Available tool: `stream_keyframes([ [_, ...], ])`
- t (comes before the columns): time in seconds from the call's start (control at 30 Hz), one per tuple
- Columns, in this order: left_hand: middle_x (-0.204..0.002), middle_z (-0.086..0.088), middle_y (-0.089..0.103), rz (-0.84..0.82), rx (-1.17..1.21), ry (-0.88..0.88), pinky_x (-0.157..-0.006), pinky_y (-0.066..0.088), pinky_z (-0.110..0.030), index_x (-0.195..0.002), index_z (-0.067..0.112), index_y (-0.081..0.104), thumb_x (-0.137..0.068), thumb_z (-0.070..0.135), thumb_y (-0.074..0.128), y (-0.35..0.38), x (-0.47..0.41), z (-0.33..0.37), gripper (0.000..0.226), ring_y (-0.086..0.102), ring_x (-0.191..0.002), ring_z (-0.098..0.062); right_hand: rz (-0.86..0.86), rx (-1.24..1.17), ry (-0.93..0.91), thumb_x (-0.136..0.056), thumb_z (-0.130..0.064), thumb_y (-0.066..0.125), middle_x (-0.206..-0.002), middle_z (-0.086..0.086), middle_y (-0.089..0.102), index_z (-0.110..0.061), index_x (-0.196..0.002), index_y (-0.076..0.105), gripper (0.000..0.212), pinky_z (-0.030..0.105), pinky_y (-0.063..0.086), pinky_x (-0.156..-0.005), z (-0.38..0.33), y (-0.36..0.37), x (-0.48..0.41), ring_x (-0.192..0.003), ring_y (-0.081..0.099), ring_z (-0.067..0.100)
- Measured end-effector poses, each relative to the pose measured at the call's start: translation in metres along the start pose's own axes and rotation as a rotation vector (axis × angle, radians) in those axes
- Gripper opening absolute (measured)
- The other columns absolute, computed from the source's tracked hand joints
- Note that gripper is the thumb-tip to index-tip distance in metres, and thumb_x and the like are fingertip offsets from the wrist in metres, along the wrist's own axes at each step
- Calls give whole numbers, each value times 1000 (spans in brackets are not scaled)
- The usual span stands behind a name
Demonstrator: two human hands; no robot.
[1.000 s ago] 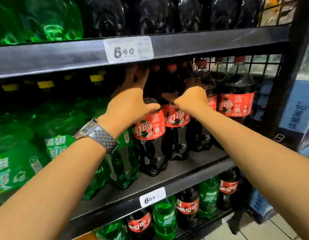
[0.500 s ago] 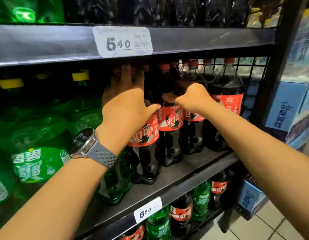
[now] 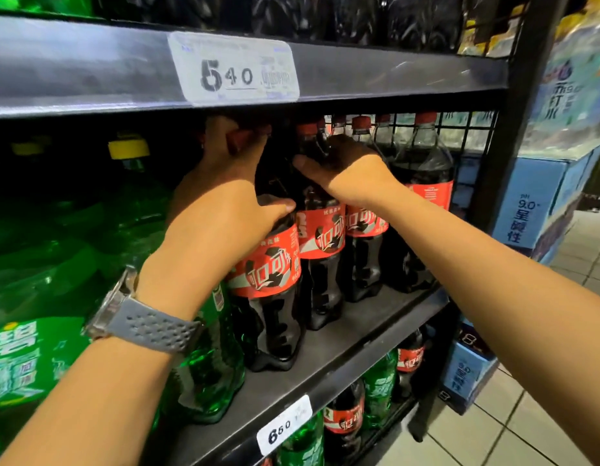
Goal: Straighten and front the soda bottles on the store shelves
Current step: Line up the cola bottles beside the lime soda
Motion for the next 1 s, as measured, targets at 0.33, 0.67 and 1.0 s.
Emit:
stream_keyframes([
  [0.33, -144, -1, 26, 86, -76, 6, -86, 50, -45, -130, 41, 44, -70, 55, 69, 2, 0, 7, 67, 52, -114, -32, 128, 94, -100, -92, -52, 44, -107, 12, 65, -14, -114, 59, 47, 35, 49, -73, 3, 11, -15, -94, 61, 32],
  [0.67, -140, 7, 26, 35, -48, -109, -99, 43, -43, -128, 43, 44, -59, 58, 69, 1, -1, 3, 74, 47, -120, -28, 8, -88, -154, -94, -52, 43, -112, 12, 63, -15, -121, 53, 46, 35, 47, -76, 7, 15, -11, -98, 59, 32],
  [1.0, -103, -19, 57, 91, -222, -41, -81, 47, -46, -123, 12, 52, -84, 53, 60, 6, -24, 115, 58, 54, -101, -42, 530, -136, -87, -86, -37, 55, -95, -1, 45, -14, -94, 50, 25, 25, 31, -74, 145, -113, 17, -92, 47, 22],
])
Point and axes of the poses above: each hand's wrist, its own x-axis away from the middle knuckle, its own y-axis out of the palm, z = x × y, the point moved 8 cm from there along -x, towards the middle knuckle
